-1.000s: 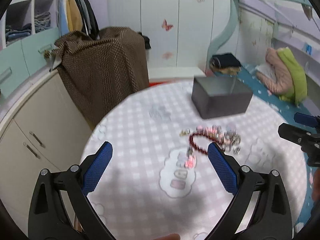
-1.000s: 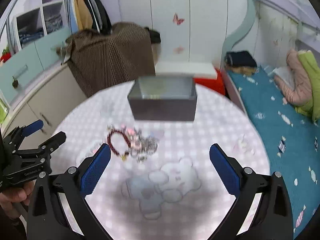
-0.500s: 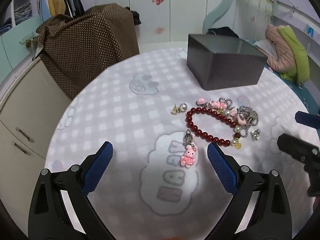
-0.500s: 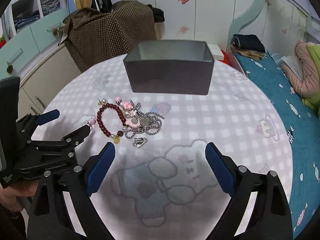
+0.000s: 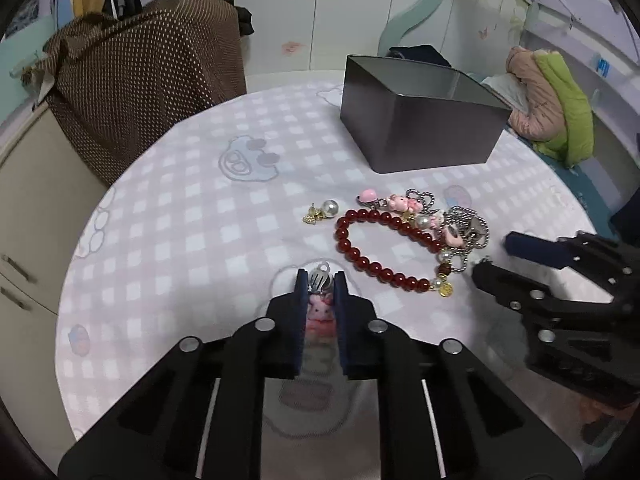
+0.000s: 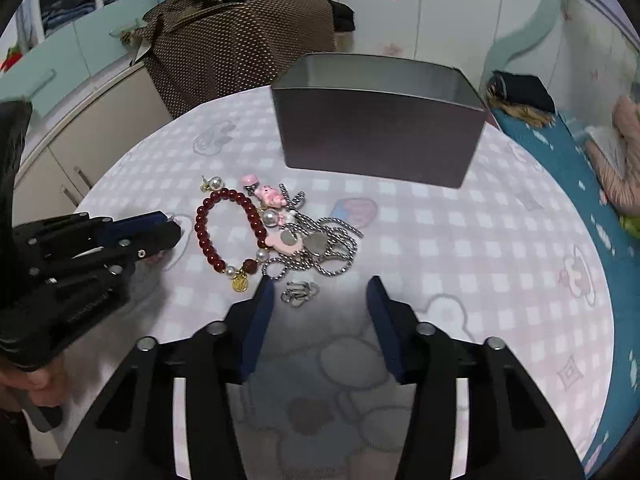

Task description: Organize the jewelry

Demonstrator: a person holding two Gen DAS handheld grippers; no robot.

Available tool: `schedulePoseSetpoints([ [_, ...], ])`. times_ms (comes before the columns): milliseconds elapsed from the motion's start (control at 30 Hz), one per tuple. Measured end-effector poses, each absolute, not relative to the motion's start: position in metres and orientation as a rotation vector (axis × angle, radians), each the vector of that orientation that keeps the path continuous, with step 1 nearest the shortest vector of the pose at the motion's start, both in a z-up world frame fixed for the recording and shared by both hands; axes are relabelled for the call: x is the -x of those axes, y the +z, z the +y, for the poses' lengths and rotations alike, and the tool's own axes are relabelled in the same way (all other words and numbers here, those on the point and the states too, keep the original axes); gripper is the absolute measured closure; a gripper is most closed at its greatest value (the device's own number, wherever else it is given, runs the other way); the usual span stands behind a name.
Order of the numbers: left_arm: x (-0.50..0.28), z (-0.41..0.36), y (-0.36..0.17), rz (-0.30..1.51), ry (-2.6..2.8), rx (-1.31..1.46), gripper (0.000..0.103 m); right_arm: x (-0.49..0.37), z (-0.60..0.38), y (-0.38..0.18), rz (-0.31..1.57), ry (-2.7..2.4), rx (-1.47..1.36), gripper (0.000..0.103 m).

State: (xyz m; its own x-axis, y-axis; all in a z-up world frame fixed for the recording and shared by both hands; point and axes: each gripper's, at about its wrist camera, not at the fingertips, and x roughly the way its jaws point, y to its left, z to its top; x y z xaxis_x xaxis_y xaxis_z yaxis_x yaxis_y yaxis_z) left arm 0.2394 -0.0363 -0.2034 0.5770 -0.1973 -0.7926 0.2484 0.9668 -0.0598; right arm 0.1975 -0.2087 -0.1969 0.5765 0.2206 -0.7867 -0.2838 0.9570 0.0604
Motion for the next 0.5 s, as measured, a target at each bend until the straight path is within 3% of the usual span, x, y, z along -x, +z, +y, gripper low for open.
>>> schedulePoseSetpoints([
  [100, -0.237, -0.033, -0.202, 0.920, -0.264, -0.041, 0.091, -0.197, -0.209, -0.198, 0.897, 0.286, 0.098, 0.087],
  [500, -0.220, -0.020, -0.184, 0.887, -0.268, 0.015, 0.091, -0.188, -0.219, -0.192, 0.883, 0.316, 0.040, 0.088],
])
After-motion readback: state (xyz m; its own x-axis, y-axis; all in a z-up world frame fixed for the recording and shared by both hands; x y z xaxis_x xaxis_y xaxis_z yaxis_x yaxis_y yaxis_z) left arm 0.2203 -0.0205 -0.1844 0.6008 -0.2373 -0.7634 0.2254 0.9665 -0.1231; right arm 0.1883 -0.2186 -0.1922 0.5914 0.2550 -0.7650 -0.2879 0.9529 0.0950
